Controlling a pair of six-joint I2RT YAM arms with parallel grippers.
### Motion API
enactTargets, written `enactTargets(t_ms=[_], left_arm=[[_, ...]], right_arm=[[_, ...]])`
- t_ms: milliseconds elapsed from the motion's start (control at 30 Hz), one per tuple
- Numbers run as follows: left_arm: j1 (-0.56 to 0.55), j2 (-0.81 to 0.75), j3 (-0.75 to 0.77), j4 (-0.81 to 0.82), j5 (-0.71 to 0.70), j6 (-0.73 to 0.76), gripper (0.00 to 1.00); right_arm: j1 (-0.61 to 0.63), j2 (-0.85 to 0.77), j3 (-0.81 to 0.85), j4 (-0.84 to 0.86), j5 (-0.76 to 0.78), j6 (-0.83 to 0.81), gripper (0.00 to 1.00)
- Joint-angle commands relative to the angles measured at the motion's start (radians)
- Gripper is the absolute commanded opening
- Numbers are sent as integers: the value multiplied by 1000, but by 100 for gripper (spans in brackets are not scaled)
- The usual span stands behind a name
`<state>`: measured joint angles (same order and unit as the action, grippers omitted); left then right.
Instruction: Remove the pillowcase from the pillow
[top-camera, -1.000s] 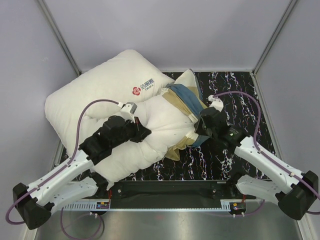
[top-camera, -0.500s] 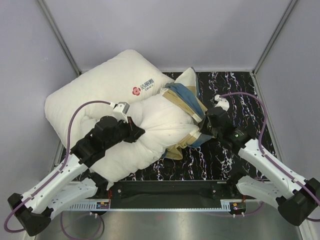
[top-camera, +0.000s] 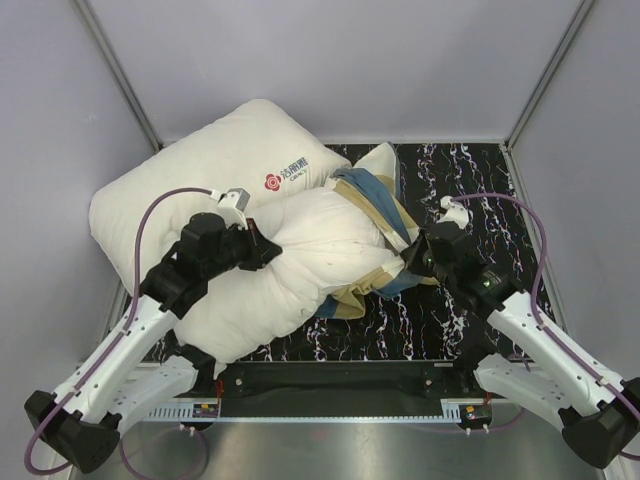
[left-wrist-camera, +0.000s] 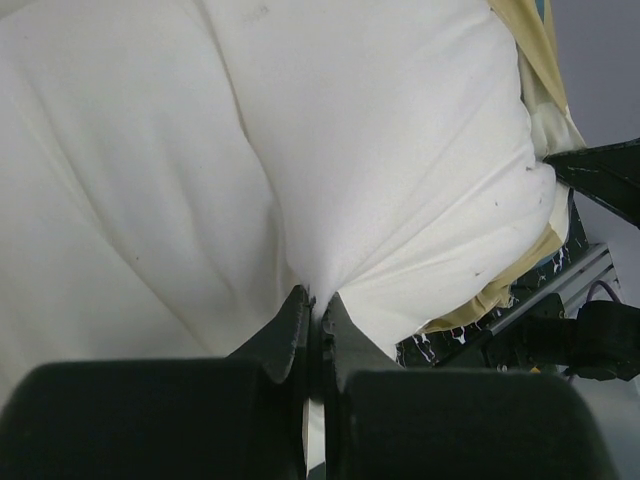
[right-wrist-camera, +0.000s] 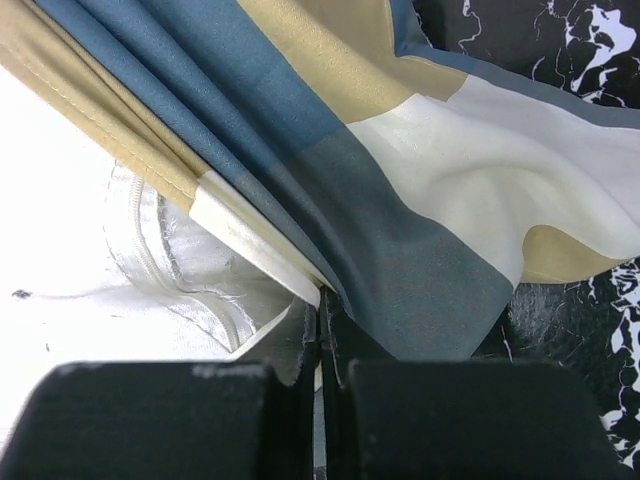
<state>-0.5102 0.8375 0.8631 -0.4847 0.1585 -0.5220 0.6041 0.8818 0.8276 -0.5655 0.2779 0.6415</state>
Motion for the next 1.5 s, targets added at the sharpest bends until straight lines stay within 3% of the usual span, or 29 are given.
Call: enactTargets(t_ms=[0, 233, 600, 667, 733, 767, 833, 867, 967, 1067, 1167, 1300, 1467], left_arm=[[93, 0, 71, -31, -197, 89, 0], [116, 63, 82, 21, -215, 100, 0], [130, 235, 140, 146, -186, 62, 0], [130, 271, 163, 152, -165, 56, 0], [116, 284, 160, 214, -55, 51, 0], [66, 284, 156, 240, -45, 51, 1], [-23, 284, 172, 264, -91, 94, 17], [-71, 287, 198, 259, -143, 106, 42], [-236, 302, 232, 259, -155, 102, 80], [-367, 307, 258, 278, -224, 103, 93], [-477, 345, 284, 305, -254, 111, 99], [-565, 477, 346, 270, -270, 99, 99], [-590, 621, 346, 300, -224, 30, 99]], right_arm=[[-50, 11, -38, -165, 132, -37, 0], [-52, 17, -65, -134, 14, -28, 0], [-15, -115, -107, -171, -166, 21, 0], [8, -116, -119, -165, -169, 33, 0], [29, -104, -143, -152, -169, 50, 0], [36, -98, -163, -133, -172, 56, 0], [46, -81, -183, -105, -180, 70, 0], [49, -75, -200, -77, -183, 73, 0], [51, -60, -212, -53, -172, 83, 0], [51, -61, -212, -53, -158, 81, 0], [51, -64, -209, -60, -146, 80, 0], [51, -87, -208, -71, -134, 89, 0], [51, -135, -205, -102, -125, 101, 0]])
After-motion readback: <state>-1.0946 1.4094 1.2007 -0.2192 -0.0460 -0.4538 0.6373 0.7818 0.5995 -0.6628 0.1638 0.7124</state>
